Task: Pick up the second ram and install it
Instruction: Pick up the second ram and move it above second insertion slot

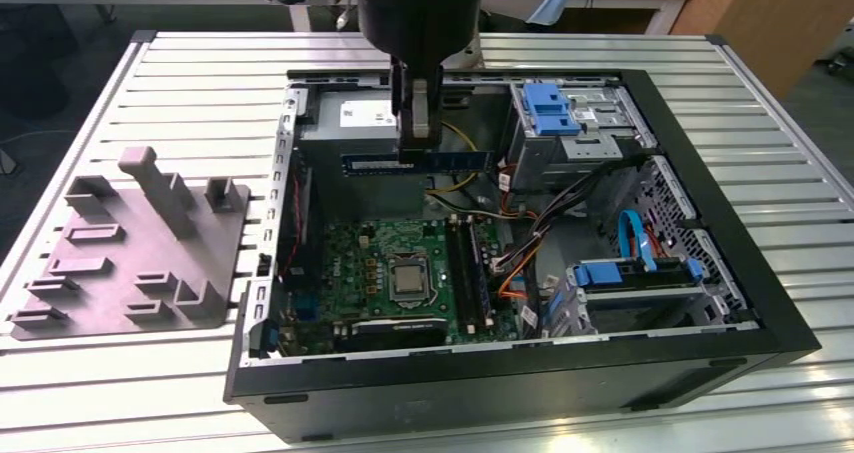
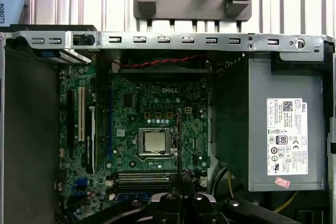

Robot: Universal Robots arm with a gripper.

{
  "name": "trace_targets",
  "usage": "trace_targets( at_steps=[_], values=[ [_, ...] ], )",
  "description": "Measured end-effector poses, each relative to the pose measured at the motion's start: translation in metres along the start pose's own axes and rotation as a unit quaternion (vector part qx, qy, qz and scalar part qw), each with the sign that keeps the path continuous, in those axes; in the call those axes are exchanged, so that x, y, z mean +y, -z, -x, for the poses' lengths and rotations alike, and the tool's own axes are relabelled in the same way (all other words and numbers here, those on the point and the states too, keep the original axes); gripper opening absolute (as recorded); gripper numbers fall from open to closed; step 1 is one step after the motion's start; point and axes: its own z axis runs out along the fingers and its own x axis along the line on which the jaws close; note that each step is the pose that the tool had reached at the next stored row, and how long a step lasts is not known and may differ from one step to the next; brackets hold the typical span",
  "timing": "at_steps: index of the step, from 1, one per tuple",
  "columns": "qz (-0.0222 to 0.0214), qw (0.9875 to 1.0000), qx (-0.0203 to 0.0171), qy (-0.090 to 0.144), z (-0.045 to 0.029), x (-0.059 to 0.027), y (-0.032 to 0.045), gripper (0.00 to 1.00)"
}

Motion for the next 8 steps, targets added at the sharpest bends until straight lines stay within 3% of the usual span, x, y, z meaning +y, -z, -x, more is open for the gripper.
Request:
trace_targets(
  at_steps=[8],
  values=[
    [0.0, 1.0, -0.0001, 0.0, -0.0003, -0.0001, -0.0061, 0.11]
  ],
)
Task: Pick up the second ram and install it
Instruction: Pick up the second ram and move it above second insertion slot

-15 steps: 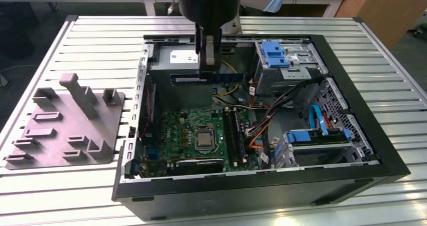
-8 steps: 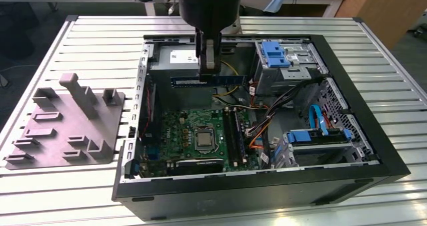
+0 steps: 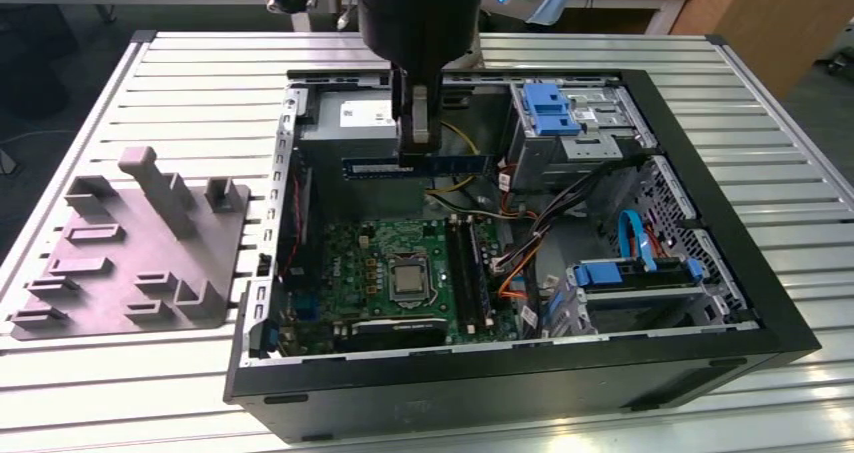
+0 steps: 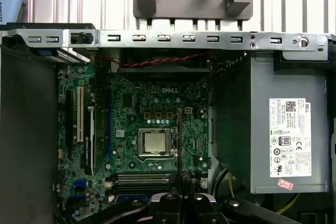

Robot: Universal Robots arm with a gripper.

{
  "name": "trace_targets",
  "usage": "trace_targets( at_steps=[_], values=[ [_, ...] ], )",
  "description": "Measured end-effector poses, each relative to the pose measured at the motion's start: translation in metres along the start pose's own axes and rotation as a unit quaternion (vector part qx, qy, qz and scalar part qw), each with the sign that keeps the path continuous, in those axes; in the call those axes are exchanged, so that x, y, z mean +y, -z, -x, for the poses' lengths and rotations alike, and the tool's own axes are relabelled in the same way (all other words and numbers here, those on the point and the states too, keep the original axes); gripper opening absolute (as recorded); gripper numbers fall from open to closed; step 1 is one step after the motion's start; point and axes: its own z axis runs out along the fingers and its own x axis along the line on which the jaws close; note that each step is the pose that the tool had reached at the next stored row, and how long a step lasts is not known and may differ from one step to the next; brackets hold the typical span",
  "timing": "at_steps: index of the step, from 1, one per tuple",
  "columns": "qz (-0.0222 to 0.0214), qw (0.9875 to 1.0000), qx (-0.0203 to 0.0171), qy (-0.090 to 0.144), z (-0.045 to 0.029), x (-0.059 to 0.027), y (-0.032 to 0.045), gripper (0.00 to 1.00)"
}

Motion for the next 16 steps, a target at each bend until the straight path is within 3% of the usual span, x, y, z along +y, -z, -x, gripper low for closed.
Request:
trace_targets(
  at_steps=[9, 16],
  values=[
    [0.0, 1.0, 0.0, 0.0, -0.0004, -0.0002, -0.0089, 0.11],
    [0.0, 1.0, 0.0001, 0.0, -0.0005, -0.0002, -0.0091, 0.11]
  ],
)
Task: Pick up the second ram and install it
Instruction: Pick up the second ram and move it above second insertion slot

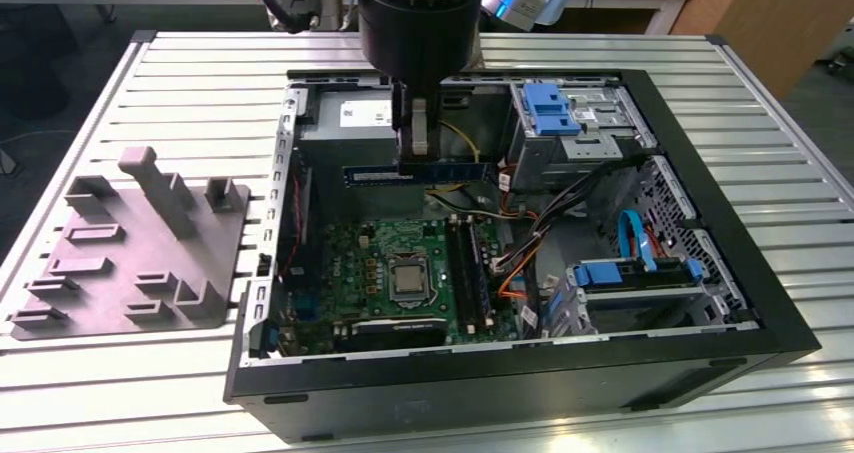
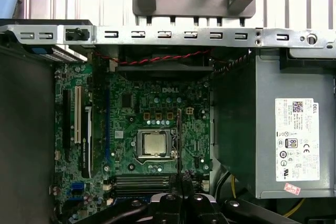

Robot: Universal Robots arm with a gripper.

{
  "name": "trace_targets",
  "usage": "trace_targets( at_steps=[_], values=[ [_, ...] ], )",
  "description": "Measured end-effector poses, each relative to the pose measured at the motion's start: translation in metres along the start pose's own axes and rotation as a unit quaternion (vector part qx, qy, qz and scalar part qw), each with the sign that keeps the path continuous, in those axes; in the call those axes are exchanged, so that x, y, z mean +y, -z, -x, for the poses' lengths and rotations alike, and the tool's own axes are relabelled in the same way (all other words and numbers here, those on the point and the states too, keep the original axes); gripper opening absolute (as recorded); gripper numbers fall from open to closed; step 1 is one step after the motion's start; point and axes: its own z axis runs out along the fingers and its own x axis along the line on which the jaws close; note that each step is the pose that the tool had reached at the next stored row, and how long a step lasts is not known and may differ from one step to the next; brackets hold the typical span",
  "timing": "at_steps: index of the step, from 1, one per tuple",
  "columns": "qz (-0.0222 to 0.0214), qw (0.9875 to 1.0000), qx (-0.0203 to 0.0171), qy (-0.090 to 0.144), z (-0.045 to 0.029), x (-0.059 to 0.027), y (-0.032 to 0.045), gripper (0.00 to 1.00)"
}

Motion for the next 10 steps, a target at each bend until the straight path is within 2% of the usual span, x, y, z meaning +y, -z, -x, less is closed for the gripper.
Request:
trace_targets(
  at_steps=[10],
  values=[
    [0.0, 1.0, 0.0, 0.0, -0.0002, -0.0001, -0.0048, 0.11]
  ],
)
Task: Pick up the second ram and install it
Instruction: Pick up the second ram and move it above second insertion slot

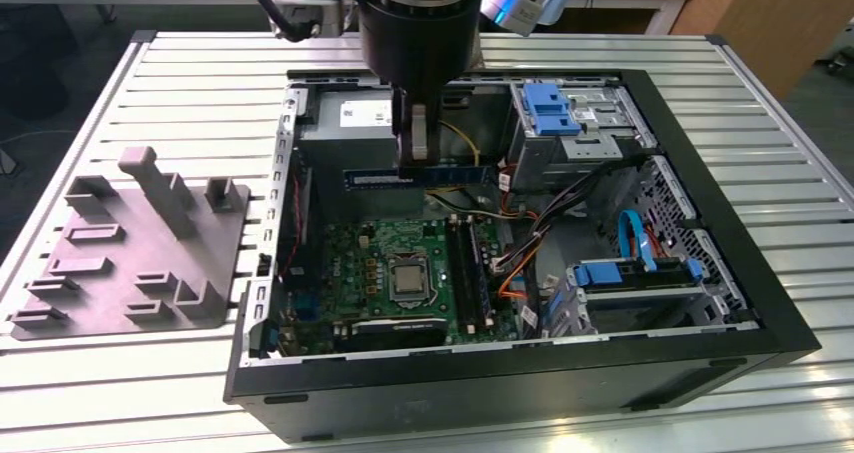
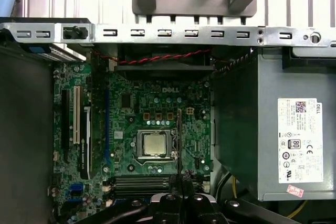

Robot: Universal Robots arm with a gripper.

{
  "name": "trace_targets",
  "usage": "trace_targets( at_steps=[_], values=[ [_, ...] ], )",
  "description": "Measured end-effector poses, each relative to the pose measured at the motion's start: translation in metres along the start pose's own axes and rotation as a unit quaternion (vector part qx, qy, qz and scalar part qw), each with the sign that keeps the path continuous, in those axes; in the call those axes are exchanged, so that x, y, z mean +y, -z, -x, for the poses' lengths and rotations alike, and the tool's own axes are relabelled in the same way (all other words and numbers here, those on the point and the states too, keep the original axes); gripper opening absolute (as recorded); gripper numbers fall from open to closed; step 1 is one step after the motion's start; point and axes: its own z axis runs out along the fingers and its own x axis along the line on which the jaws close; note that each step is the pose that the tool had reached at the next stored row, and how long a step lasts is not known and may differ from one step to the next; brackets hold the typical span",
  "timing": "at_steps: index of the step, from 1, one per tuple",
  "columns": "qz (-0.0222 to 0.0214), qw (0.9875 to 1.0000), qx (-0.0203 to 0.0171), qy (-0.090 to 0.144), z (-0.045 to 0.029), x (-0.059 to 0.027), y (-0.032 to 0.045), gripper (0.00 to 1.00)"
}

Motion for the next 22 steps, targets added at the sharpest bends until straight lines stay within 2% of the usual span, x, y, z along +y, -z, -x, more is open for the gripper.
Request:
trace_targets(
  at_steps=[10, 22],
  values=[
    [0.0, 1.0, 0.0, 0.0, -0.0018, -0.0001, -0.007, 0.11],
    [0.0, 1.0, 0.0, 0.0, -0.0037, -0.0001, -0.0108, 0.11]
  ],
)
